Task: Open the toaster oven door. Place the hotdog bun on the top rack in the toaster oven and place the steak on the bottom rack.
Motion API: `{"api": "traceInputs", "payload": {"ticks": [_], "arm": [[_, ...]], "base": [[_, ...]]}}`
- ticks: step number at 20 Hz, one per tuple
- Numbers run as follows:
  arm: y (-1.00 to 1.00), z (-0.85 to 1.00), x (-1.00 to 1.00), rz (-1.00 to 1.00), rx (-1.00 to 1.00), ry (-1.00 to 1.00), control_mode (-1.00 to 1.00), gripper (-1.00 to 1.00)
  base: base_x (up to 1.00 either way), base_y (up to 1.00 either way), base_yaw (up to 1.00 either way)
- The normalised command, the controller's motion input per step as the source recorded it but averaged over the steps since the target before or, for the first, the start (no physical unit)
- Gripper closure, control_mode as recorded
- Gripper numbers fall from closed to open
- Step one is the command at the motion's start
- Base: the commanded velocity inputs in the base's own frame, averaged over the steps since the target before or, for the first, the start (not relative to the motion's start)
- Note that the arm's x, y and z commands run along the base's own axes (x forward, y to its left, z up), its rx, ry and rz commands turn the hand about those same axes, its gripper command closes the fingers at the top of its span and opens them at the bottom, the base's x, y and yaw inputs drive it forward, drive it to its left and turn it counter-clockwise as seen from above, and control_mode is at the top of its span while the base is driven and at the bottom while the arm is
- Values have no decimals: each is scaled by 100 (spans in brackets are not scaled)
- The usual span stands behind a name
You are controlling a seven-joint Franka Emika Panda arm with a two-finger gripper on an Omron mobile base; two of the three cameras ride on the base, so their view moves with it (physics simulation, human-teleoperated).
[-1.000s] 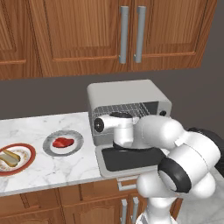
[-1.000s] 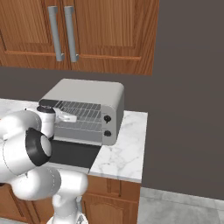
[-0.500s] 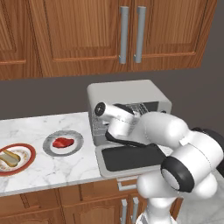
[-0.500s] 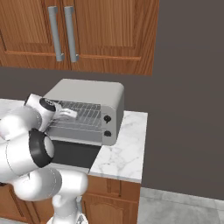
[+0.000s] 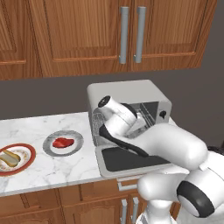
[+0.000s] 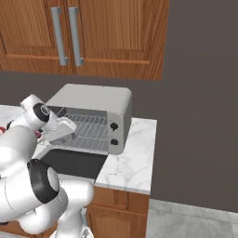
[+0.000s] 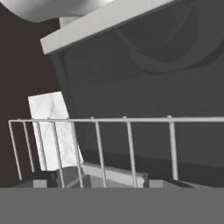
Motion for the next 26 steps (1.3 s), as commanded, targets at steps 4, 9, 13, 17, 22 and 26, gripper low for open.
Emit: {"api": "traceInputs", "payload": {"ticks": [4,9,13,17,22,26], "arm": [[0,-6,-89,2,11,20,-100,-100],[43,94,-49,13,9,-4,-100,-100],[62,65,-57,27,21,11,-100,-100],[87,16,-37,27,18,17,-100,-100],[100,7,-8,16,5,4,-100,-100],[97,0,0,7,2,-12,-100,-100]], "base": [[0,0,0],[0,0,0],[0,0,0],[0,0,0],[0,0,0],[0,0,0]]}}
